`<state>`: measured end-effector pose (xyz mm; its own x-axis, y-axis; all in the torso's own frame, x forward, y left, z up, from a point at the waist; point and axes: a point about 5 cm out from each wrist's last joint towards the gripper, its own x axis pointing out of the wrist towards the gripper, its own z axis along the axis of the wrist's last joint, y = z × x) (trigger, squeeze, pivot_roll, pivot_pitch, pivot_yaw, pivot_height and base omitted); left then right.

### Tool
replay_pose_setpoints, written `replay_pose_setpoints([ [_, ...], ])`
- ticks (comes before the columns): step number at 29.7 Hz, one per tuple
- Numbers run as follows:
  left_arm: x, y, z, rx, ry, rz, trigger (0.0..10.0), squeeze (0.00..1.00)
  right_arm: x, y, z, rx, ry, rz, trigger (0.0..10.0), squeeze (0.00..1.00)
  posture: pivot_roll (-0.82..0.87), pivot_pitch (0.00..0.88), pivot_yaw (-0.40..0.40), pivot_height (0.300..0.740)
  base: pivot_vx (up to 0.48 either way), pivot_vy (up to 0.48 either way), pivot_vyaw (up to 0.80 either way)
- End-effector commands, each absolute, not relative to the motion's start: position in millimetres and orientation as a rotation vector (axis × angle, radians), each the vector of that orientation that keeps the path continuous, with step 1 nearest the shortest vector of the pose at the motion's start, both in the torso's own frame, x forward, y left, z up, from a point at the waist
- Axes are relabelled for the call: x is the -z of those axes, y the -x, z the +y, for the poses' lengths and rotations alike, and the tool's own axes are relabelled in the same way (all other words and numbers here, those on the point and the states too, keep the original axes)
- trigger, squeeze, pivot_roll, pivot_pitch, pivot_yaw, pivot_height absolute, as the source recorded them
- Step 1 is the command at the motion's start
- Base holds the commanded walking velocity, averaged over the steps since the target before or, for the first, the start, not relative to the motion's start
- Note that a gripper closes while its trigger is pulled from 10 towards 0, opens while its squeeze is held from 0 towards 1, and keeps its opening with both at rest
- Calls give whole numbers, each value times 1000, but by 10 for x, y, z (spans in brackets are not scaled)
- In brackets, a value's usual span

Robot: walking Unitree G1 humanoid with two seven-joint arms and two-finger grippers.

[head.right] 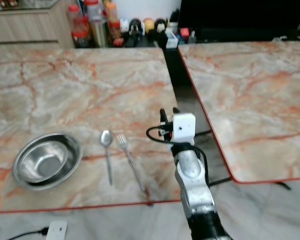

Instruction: Setting the table

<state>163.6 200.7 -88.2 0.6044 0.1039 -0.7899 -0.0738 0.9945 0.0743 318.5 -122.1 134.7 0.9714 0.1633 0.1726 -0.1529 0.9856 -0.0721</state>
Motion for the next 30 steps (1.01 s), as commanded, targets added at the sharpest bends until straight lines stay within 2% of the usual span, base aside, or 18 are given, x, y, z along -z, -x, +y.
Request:
replay_pose_setpoints([
  [1,892,-1603,2035,-112,-48,925,10000,0,-1323,-3192,-1162,-173,52,-174,10000,0,-72,40,-42,740,0,-480,0],
  [6,887,-1618,1996,-105,-49,913,10000,0,-1319,-3168,-1056,-218,84,-192,10000,0,-71,28,-44,740,0,-480,0],
  [17,875,-1652,1946,-90,-54,899,10000,0,-1225,-3088,-1013,-241,77,-184,10000,0,-80,12,-42,740,0,-480,0],
  [22,874,-1655,1933,-86,-55,897,10000,0,-1199,-3066,-1026,-239,76,-181,10000,0,-80,8,-43,740,0,-480,0],
  [30,881,-1665,1876,-60,-63,903,10000,0,-1012,-2958,-1221,-213,87,-113,10000,0,-96,0,-40,740,0,-425,0],
])
